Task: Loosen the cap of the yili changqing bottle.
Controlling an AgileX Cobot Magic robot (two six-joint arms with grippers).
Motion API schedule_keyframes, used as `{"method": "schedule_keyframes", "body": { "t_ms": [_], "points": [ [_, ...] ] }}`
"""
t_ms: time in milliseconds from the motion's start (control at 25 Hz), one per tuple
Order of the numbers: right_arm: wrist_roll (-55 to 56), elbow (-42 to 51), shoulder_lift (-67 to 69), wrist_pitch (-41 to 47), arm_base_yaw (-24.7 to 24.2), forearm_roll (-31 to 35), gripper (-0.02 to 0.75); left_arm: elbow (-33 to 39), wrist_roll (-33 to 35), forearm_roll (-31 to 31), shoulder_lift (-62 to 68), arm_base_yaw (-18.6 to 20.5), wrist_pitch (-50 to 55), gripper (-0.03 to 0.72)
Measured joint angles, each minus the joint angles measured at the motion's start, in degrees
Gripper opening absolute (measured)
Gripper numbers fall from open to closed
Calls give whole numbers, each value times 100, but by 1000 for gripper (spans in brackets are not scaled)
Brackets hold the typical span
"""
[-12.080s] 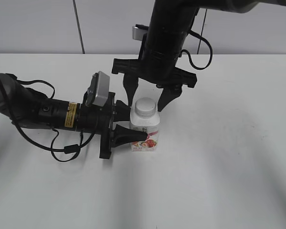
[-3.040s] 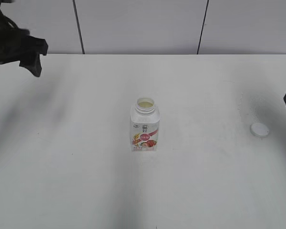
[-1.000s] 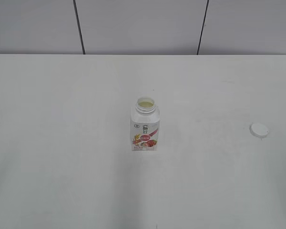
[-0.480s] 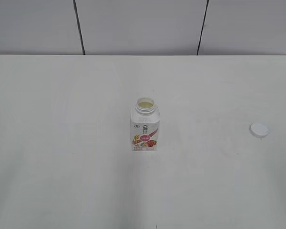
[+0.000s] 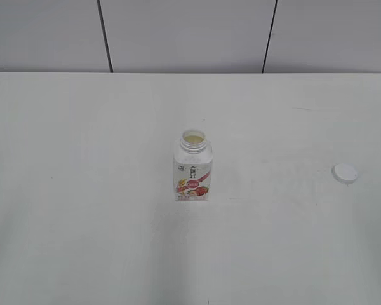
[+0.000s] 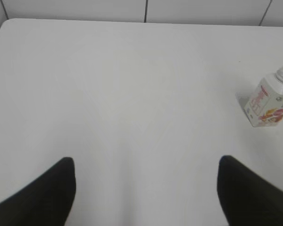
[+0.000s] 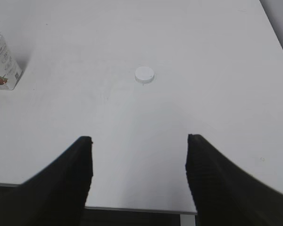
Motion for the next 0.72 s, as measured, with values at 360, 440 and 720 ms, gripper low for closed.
{"method": "schedule_keyframes", "body": {
  "t_ms": [360, 440, 720],
  "points": [
    [0, 0, 0, 0, 0, 0, 497, 7, 7, -18, 0, 275, 0, 561],
    [0, 0, 0, 0, 0, 0, 497, 7, 7, -18, 0, 286, 0, 561],
    [0, 0, 0, 0, 0, 0, 497, 7, 7, -20, 0, 286, 0, 561]
  ]
}}
